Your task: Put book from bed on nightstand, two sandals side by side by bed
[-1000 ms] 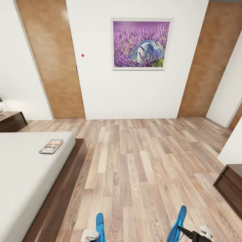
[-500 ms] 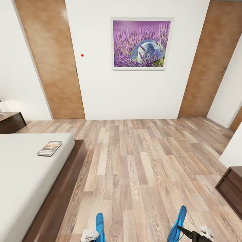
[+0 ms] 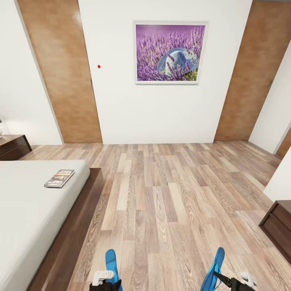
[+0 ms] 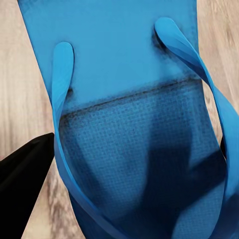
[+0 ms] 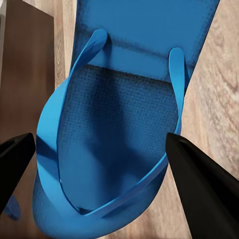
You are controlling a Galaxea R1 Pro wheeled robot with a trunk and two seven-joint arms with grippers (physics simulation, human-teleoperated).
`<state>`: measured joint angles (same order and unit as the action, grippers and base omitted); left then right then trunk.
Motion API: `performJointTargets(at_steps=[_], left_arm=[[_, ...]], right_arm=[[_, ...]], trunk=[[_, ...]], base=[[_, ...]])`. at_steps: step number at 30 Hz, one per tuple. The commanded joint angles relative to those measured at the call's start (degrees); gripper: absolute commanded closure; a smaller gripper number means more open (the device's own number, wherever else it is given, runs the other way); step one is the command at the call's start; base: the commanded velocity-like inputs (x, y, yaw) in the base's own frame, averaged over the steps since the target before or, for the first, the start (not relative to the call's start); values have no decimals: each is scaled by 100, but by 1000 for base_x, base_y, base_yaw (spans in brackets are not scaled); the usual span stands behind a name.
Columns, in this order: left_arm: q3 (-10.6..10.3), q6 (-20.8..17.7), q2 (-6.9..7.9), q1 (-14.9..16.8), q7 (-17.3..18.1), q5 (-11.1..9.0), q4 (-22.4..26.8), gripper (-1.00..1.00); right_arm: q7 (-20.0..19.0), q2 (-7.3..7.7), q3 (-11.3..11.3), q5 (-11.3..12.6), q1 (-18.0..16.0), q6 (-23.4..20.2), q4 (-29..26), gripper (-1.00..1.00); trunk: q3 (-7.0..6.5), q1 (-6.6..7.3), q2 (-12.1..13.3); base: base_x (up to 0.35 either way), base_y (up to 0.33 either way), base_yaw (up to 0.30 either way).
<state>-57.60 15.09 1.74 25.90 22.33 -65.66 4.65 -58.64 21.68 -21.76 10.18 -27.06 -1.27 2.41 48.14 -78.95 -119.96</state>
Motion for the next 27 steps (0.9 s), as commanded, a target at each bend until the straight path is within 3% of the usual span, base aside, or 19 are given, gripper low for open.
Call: performJointTargets(at_steps=[1, 12, 27], left_arm=[[-49, 18, 2, 3, 10, -47, 2, 100], [-49, 21, 2, 3, 14, -43, 9, 100], [-49, 29, 2, 3, 34, -48, 9, 100]], right_arm=[[-21, 3, 23, 59, -10, -14, 23, 100], [274, 43, 20, 63, -10, -14, 14, 100], [1384, 67, 1, 98, -10, -6, 14, 100]], trunk=[[5, 1, -2], [5, 1, -2], [5, 1, -2]], base=[[0, 0, 0], [0, 0, 0], [0, 0, 0]])
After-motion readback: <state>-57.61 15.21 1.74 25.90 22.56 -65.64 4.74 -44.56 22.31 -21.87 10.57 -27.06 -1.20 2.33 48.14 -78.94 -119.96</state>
